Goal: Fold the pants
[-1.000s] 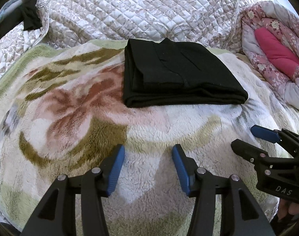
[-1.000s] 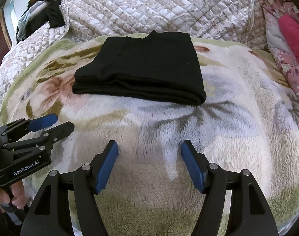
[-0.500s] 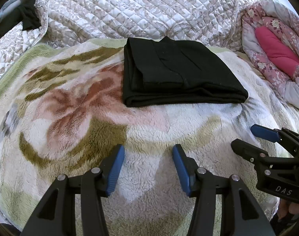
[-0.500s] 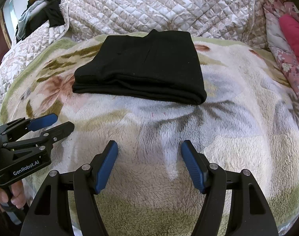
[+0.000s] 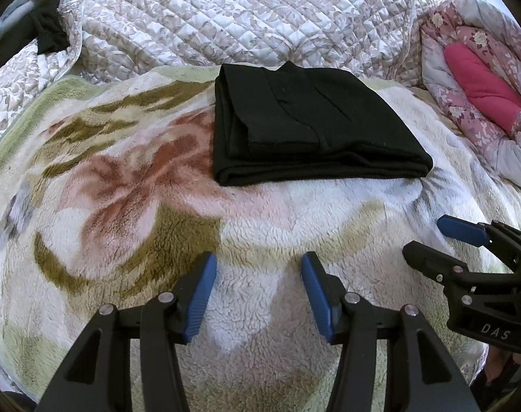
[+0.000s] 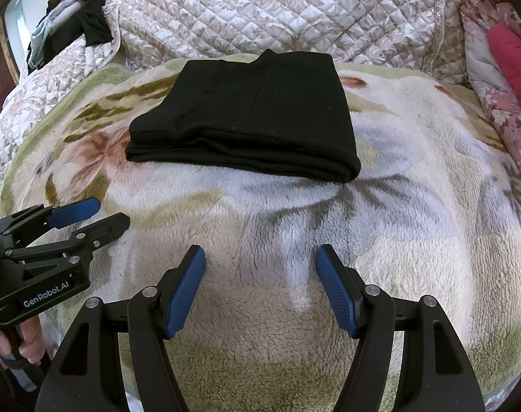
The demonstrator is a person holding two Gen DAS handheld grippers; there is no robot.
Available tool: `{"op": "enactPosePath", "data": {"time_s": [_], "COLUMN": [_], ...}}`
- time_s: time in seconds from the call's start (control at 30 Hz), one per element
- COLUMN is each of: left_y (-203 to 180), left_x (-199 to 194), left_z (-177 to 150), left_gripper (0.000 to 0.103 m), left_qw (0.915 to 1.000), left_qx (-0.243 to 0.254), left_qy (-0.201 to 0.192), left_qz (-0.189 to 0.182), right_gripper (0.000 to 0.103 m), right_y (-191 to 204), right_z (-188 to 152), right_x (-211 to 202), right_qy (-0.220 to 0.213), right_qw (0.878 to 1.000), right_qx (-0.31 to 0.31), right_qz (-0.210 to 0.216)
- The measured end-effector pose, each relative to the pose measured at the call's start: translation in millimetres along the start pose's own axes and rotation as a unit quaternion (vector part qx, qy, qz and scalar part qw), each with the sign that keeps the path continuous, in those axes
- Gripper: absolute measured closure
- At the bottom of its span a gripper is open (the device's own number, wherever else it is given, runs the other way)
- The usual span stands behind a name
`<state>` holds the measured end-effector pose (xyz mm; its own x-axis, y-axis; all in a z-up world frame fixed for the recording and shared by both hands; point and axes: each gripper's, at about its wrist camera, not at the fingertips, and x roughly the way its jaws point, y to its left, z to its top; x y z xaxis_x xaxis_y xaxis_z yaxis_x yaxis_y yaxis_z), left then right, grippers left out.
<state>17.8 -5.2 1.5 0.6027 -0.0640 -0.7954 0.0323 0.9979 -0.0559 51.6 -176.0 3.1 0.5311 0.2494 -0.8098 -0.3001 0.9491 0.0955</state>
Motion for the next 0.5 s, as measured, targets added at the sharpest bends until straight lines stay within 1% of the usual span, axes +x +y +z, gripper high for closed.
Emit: {"op": "enactPosePath", "data": {"time_s": [0.5], "left_y": [-0.2], "left_x": [-0.1], "left_z": [1.4], "left_gripper": [0.047], "left_qw": [1.0], "left_qx": [0.003], "left_qy": [0.009], "left_qz": [-0.002], "right_gripper": [0.035], "right_y": [0.3], "right_z": [0.0], "right_x": [0.9], "right_qy": [0.005], "right_qw": [1.0], "right_qx": [-0.001], "right_qz": [-0.001]}}
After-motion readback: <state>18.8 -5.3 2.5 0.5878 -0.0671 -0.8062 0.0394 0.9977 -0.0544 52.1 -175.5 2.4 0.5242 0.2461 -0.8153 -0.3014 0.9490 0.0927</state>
